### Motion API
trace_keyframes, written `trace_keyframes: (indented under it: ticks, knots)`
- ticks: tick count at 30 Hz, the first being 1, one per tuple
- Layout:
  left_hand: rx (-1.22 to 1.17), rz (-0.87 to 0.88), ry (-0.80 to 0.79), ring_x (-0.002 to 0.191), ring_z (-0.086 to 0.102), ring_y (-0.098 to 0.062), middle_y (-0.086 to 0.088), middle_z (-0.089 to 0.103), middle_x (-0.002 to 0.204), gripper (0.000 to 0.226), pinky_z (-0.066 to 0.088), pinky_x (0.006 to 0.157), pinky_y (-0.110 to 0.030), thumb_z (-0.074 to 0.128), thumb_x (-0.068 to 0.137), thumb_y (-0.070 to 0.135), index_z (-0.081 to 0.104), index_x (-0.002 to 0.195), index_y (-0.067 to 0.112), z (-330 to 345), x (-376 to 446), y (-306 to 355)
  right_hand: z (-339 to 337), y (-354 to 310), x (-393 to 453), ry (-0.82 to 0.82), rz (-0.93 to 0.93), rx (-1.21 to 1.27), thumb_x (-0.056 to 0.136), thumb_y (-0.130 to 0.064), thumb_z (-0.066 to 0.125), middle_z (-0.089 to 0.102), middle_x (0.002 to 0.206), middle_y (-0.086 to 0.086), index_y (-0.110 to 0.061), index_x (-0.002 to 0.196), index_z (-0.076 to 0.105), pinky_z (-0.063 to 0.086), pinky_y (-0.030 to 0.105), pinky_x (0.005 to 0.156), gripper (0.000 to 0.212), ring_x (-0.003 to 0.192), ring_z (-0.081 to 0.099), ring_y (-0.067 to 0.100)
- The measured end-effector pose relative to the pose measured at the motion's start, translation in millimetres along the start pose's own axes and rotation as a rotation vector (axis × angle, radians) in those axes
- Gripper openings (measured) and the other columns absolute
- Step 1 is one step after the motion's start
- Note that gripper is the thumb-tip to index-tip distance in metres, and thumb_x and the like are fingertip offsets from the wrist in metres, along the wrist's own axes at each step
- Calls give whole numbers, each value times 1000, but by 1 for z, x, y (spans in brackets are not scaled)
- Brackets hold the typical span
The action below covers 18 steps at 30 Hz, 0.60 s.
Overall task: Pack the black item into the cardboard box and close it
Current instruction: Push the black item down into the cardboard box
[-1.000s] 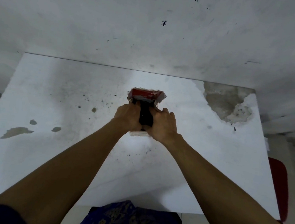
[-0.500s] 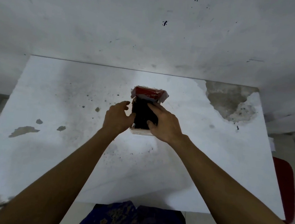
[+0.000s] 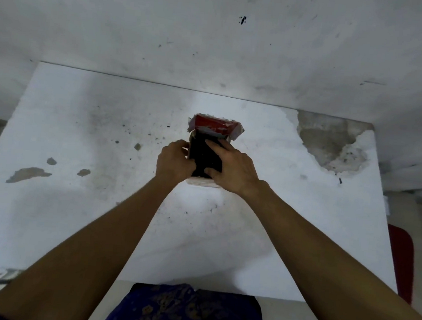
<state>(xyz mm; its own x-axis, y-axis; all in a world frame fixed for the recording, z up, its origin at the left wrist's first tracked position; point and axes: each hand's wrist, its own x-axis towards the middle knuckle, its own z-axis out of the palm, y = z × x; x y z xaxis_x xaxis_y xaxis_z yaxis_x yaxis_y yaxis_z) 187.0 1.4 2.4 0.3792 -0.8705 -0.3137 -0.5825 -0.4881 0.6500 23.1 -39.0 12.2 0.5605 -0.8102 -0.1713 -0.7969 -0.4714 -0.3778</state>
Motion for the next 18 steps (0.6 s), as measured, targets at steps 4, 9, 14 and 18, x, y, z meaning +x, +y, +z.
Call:
trace_keyframes:
  ticks: [4, 9, 14, 18]
  knots:
    - [12, -31, -20, 90, 68, -24, -3, 73, 101, 48, 53, 76, -32, 67, 66, 17, 65, 114, 14, -2, 2, 2, -7, 4, 6, -88, 1, -65, 79, -45, 71, 42, 153, 0, -34, 154, 23, 53, 38, 85, 90, 112, 62, 29]
    - [35, -27, -7, 86, 67, -28, -4, 72, 100, 47, 56, 77, -37, 68, 64, 15, 62, 111, 14, 2, 1, 3, -5, -5, 13, -83, 18, -134, 75, -41, 70, 60, 131, 2, -34, 147, 36, 49, 33, 72, 80, 96, 66, 29]
    - [13, -18, -22, 87, 67, -25, -2, 71, 101, 47, 50, 71, -30, 67, 66, 18, 60, 113, 16, 2, 0, 0, -5, -9, 16, -112, 62, 1, 71, -40, 73, 62, 128, 2, -34, 146, 31, 56, 40, 79, 86, 98, 66, 29]
    - [5, -11, -27, 87, 66, -25, -2, 71, 102, 46, 46, 69, -29, 68, 67, 18, 59, 113, 16, 2, 0, 0, -5, -11, 20, -124, 95, -39, 70, -49, 74, 64, 123, 0, -37, 146, 28, 55, 37, 76, 89, 96, 67, 27]
